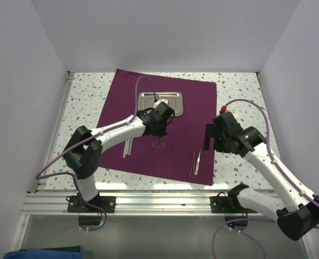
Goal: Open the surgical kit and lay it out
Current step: Place the medical item in the surgical kit.
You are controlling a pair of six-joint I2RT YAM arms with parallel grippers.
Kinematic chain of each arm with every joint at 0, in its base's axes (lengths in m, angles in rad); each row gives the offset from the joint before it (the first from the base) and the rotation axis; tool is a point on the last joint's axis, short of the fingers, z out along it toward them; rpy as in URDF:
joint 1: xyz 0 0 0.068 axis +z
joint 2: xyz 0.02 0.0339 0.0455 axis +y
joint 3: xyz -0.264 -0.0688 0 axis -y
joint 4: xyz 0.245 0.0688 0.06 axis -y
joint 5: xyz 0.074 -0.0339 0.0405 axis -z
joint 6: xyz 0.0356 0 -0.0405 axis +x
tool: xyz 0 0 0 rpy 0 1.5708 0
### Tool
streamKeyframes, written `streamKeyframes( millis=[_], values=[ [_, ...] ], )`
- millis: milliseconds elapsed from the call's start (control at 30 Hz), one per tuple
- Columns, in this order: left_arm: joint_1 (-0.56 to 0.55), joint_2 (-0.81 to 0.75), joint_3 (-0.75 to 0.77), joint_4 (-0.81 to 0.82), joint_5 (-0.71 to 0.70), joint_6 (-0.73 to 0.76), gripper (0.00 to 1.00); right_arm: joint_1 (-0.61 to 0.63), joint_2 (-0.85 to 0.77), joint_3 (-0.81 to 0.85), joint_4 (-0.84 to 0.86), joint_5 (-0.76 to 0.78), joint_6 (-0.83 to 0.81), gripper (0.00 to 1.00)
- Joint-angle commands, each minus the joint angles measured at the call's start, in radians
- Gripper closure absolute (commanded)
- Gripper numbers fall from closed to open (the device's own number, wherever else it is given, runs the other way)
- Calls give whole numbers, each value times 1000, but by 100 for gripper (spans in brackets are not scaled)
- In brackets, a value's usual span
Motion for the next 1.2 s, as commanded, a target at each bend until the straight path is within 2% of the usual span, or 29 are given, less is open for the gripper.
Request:
streamKeyframes(
  millis=[0,200,400,433,500,533,567,733,867,933,967,1033,1167],
  values=[
    [-23,-56,-47,44,-5,-47,100,-6,-17,16,5,13,6,2],
    [-72,-73,-150,104,15,-93,100,-6,-24,8,0,19,6,2],
    [-85,-54,-192,115,55,-151,100,-4,-24,-4,-5,30,0,2],
    [-86,-54,-198,116,66,-154,92,-6,-25,-2,-9,34,-3,2],
    [-91,-48,-198,115,70,-160,81,-4,-28,-1,-17,45,-8,2],
    [-92,-47,-193,109,67,-159,71,-4,-30,1,-23,53,-9,2],
    [-92,-45,-184,94,63,-159,67,-4,-37,2,-23,53,-9,2],
    [-72,-5,-2,9,-29,-85,51,-4,-45,25,-32,40,-2,2],
    [1,71,208,-12,-29,-2,50,-4,-47,51,-41,45,7,2],
    [72,145,284,-14,-6,38,50,-4,-50,67,-51,50,14,2],
    [93,174,367,-23,0,47,51,-4,-51,71,-54,54,17,2],
    [142,272,457,-31,-5,88,52,-4,-54,77,-61,62,24,2],
    [191,452,740,-90,-9,148,52,-4,-50,87,-71,70,43,2]
  ],
)
